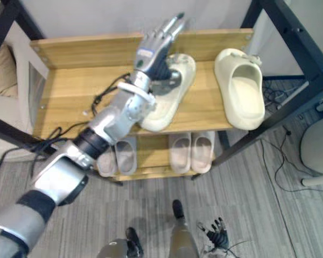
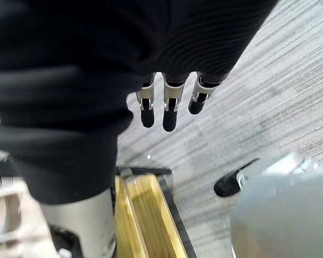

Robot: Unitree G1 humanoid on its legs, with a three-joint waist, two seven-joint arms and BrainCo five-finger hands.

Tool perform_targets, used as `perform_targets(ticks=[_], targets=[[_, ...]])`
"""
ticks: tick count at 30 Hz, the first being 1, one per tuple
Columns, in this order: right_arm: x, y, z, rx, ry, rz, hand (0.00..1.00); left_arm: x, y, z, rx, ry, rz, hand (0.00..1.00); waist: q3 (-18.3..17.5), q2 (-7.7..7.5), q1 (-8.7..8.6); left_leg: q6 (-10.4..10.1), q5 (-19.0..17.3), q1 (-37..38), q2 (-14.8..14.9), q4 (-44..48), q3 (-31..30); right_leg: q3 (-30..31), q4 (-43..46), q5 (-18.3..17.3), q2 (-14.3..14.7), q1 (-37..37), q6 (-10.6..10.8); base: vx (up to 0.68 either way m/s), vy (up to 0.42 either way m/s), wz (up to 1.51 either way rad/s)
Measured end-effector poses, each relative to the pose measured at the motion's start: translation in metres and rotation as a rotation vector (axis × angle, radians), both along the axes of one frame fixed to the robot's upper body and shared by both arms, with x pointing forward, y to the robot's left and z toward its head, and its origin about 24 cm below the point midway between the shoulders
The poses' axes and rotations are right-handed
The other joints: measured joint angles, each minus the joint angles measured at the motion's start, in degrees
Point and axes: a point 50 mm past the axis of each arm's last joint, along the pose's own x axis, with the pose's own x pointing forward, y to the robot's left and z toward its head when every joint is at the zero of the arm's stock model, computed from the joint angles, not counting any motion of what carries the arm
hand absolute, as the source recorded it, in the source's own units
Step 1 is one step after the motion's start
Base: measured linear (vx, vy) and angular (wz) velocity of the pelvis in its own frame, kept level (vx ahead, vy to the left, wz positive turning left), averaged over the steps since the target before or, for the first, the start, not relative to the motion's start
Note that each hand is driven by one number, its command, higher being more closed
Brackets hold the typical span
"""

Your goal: Organize the slippers on the shoe rack

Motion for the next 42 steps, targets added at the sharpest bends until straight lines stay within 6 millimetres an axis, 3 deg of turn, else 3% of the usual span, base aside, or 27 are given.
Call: perform_targets(ticks=[7,16,23,27,33,42], targets=[[-0.001,0.003,-0.001,-0.023,0.016,0.035,0.0,-0.003,0.009,-0.009,-0.29,0.139,-0.088,0.0,0.0,-0.07,-0.01,0.0,0.0,1.1,0.1,0.0,0.0,0.0,-0.1,0.0,0.0,1.1,0.0,-0.01,0.001,0.0],[-0.004,0.004,-0.004,-0.014,0.04,0.04,0.0,-0.005,0.018,-0.018,-0.507,0.253,-0.165,0.0,-0.5,-0.46,0.26,-0.1,0.1,3.4,0.1,-0.8,-1.0,-1.1,-1.2,0.0,-0.1,4.2,0.0,-0.01,-0.005,0.04],[-0.01,0.005,-0.009,-0.003,0.073,0.036,0.0,-0.009,0.035,-0.046,-0.632,0.354,-0.178,0.0,-2.7,-0.4,0.48,-0.3,1.1,4.0,-0.4,-2.4,-1.8,-1.9,-1.8,0.0,-0.3,4.9,0.0,0.01,-0.013,0.06],[-0.016,0.005,-0.014,0.002,0.104,0.028,0.0,-0.023,0.04,-0.079,-0.698,0.453,-0.196,0.0,-4.3,-0.47,0.86,-0.1,1.9,5.2,-1.0,-3.8,-2.9,-3.4,-2.7,0.0,-0.9,6.6,0.0,-0.01,-0.006,0.17],[-0.022,0.001,-0.019,-0.004,0.145,0.031,0.0,-0.034,0.04,-0.115,-0.769,0.618,-0.244,0.0,-4.7,-0.51,2.86,-0.1,2.8,6.0,-1.5,-5.0,-4.8,-5.1,-2.8,-0.1,-1.4,8.1,-0.1,-0.05,-0.016,0.17],[-0.027,-0.003,-0.027,0.006,0.208,0.023,0.0,-0.053,0.018,-0.147,-0.756,0.791,-0.345,0.0,-6.5,-0.71,2.92,-0.1,4.6,6.8,-2.5,-7.6,-5.9,-6.2,-2.8,-0.1,-2.0,8.3,-0.1,-0.01,-0.005,0.07]])
